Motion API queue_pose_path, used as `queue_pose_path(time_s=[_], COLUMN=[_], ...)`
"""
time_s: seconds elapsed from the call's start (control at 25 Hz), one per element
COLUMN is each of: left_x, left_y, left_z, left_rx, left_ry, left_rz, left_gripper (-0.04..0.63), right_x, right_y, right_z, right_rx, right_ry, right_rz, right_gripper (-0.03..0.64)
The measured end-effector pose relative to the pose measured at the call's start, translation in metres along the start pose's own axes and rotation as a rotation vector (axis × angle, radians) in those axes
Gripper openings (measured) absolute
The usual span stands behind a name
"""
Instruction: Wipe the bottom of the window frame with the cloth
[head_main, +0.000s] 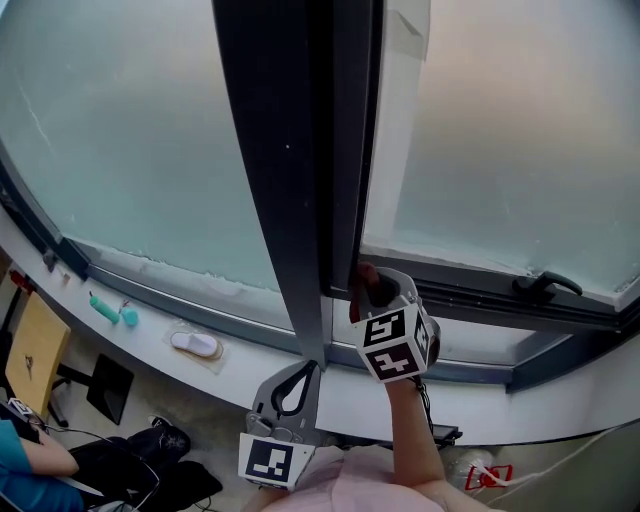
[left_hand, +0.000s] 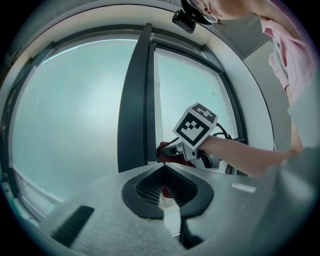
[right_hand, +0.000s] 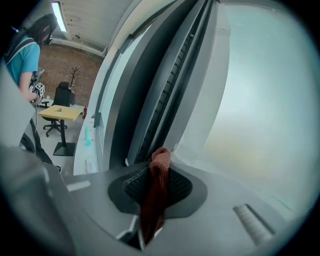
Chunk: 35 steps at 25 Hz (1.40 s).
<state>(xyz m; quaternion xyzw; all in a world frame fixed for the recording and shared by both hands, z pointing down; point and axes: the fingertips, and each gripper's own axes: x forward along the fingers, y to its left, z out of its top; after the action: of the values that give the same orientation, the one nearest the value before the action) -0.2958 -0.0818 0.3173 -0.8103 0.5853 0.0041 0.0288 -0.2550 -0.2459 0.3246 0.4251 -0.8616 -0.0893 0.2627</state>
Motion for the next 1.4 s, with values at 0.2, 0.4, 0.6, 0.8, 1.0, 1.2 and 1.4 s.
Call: queue_pose_path(time_s=[0.2, 0.4, 0.6, 0.8, 1.0, 1.2, 1.4], left_x=[0.014, 0.022, 0.030, 0.038, 0.046, 0.051, 0.054], left_y=[-0.010, -0.018, -0.023, -0.030, -0.043, -0.053, -0.062], left_z=[0.001, 0.000, 0.001, 0.001, 0.001, 0.001, 0.002], left_rx=[-0.007, -0.012, -0.008, -0.014, -0.013, -0.017, -0.015], left_ry=[-0.004, -0.002, -0.001, 0.001, 0.002, 0.006, 0.004], left_rz=[-0.053, -0.074, -0.085, -0.094, -0.120, -0.132, -0.141], left_gripper=[0.000, 0.000, 0.000, 0.000, 0.000, 0.000, 0.000], right_x=[-0.002, -0.006, -0.009, -0.012, -0.018, -0.024, -0.031], right_y=[-0.004, -0.010, -0.014, -0.021, -0.030, -0.038, -0.047], right_z=[-0.001, -0.007, -0.010, -0.015, -0.022, -0.029, -0.036], right_rx=[0.039, 0.037, 0.043, 0.054, 0.067, 0.075, 0.083], right_ry=[-0.036, -0.029, -0.027, -0.016, -0.013, -0.002, 0.001], right_rz=[0.016, 0.024, 0.037, 0.049, 0.053, 0.047, 0.036], right_gripper=[0.055, 0.055, 0.055, 0.055, 0.055, 0.055, 0.055])
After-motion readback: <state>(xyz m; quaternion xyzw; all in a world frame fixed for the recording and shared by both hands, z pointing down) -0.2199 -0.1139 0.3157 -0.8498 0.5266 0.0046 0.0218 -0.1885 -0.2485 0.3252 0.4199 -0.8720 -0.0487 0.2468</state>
